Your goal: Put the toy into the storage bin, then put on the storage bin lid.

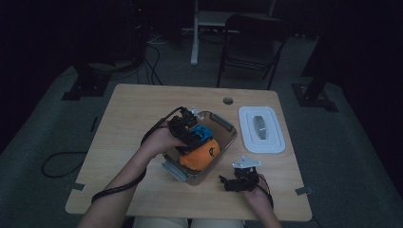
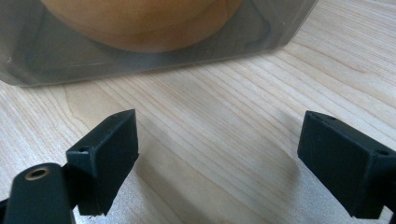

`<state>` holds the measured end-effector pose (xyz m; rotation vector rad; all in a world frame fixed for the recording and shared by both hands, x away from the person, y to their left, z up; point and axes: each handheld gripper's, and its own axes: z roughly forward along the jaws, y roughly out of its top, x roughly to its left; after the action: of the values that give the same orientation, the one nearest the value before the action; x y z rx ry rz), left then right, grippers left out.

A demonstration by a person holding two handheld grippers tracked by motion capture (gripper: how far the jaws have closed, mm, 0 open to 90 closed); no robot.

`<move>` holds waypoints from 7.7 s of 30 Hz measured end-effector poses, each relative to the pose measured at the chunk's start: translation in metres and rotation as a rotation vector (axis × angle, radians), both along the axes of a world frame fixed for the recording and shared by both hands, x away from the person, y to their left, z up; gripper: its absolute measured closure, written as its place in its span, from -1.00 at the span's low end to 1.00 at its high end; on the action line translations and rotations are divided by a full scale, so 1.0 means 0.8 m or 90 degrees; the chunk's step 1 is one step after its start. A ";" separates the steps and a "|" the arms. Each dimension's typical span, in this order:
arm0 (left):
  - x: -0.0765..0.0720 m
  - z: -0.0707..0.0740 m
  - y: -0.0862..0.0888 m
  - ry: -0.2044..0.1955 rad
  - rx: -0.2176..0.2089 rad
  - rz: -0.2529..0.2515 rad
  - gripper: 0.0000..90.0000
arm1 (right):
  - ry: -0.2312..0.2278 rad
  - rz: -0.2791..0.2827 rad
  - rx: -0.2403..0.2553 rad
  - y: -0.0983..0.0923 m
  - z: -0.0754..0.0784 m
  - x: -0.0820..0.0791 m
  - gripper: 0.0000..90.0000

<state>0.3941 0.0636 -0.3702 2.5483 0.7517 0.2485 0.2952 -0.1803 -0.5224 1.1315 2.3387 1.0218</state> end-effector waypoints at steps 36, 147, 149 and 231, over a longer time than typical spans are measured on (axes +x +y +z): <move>0.008 -0.010 0.126 -0.064 -0.079 0.119 -0.99 | 0.002 -0.002 -0.003 0.000 0.002 0.001 -0.73; -0.057 -0.157 0.116 -0.078 -0.173 0.076 -0.97 | -0.031 -0.297 0.027 -0.121 0.041 0.137 -0.49; -0.057 -0.158 0.116 -0.080 -0.174 0.076 -0.97 | -0.030 -0.299 0.023 -0.122 0.040 0.143 -0.49; -0.060 -0.158 0.026 -0.095 -0.164 0.013 -0.97 | -0.126 -0.047 0.123 0.017 0.190 -0.010 0.50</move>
<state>0.3461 0.0842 -0.4968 2.2532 0.7045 0.3229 0.2874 -0.1667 -0.3704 1.1195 2.0653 1.2911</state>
